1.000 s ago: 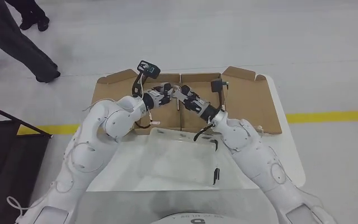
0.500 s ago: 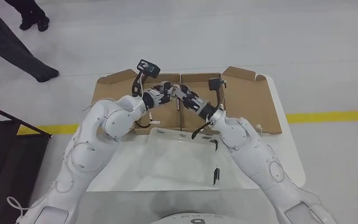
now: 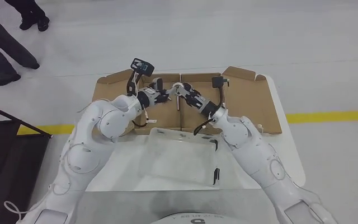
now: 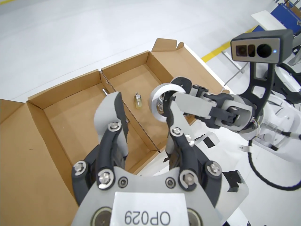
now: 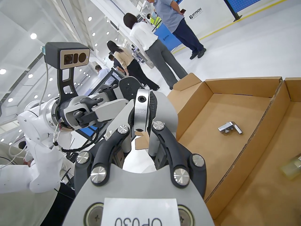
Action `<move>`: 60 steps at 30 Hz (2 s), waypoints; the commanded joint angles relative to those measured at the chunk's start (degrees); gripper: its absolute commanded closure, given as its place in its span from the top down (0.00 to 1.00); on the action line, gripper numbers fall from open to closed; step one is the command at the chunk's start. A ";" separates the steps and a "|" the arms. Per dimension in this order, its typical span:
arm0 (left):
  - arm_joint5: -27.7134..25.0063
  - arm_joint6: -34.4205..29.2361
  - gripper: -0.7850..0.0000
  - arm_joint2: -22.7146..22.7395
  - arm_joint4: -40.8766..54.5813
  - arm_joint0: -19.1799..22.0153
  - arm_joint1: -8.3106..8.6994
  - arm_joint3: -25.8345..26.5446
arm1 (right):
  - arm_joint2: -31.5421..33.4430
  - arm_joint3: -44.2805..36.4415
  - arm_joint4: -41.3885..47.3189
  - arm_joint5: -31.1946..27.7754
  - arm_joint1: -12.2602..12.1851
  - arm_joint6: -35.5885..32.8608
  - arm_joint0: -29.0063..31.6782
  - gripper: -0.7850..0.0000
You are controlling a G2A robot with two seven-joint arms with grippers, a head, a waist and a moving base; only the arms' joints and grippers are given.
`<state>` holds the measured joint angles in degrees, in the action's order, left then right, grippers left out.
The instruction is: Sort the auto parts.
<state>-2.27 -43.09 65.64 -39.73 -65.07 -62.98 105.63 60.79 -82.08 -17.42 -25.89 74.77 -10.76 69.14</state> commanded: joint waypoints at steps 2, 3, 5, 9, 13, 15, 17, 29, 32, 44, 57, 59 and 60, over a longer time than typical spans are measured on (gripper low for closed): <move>-0.02 0.58 1.00 2.45 0.19 -2.17 0.39 1.26 | 1.31 1.08 1.90 -0.79 -0.08 0.26 -0.11 0.00; -0.17 0.83 1.00 3.31 0.53 -2.94 0.52 1.65 | 1.88 1.35 3.00 -1.46 -0.14 0.09 -0.06 0.00; -0.80 1.61 1.00 5.11 1.72 -4.56 0.75 2.12 | 3.27 1.88 6.84 -3.28 -0.28 -0.71 0.06 0.00; -1.97 2.04 1.00 6.54 3.66 -5.79 0.91 1.97 | 5.54 3.87 16.82 -5.79 -0.31 -2.84 -0.65 0.00; -1.97 2.04 1.00 6.54 3.66 -5.79 0.91 1.97 | 5.97 8.52 20.72 -3.57 0.26 -0.43 -3.69 0.00; -1.97 2.04 1.00 6.54 3.66 -5.79 0.91 1.97 | 5.17 11.78 20.67 -1.02 0.84 2.48 -5.86 0.00; -1.97 2.04 1.00 6.54 3.66 -5.79 0.91 1.97 | 3.52 15.01 19.03 1.57 1.56 5.51 -8.14 0.00; -1.97 2.04 1.00 6.54 3.66 -5.79 0.91 1.97 | -6.38 37.72 12.51 12.55 6.77 16.99 -19.40 0.00; -1.97 2.04 1.00 6.54 3.66 -5.79 0.91 1.97 | -7.61 41.63 11.46 14.29 7.80 19.03 -20.72 0.00; -1.97 2.04 1.00 6.54 3.66 -5.79 0.91 1.97 | -10.83 50.22 7.74 27.01 10.92 18.36 -24.41 0.10; -1.97 2.04 1.00 6.54 3.66 -5.79 0.91 1.97 | -10.87 52.91 6.13 27.33 12.56 18.01 -25.35 0.33; -1.97 2.04 1.00 6.54 3.66 -5.79 0.91 1.97 | -10.14 52.18 6.99 25.32 12.49 17.42 -24.86 0.34; -1.97 2.04 1.00 6.54 3.66 -5.79 0.91 1.97 | -9.64 51.95 7.27 24.40 12.34 17.14 -24.67 0.36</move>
<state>-4.24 -41.05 72.18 -36.06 -70.86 -62.08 107.60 50.67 -29.87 -10.55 -0.45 87.24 6.77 44.26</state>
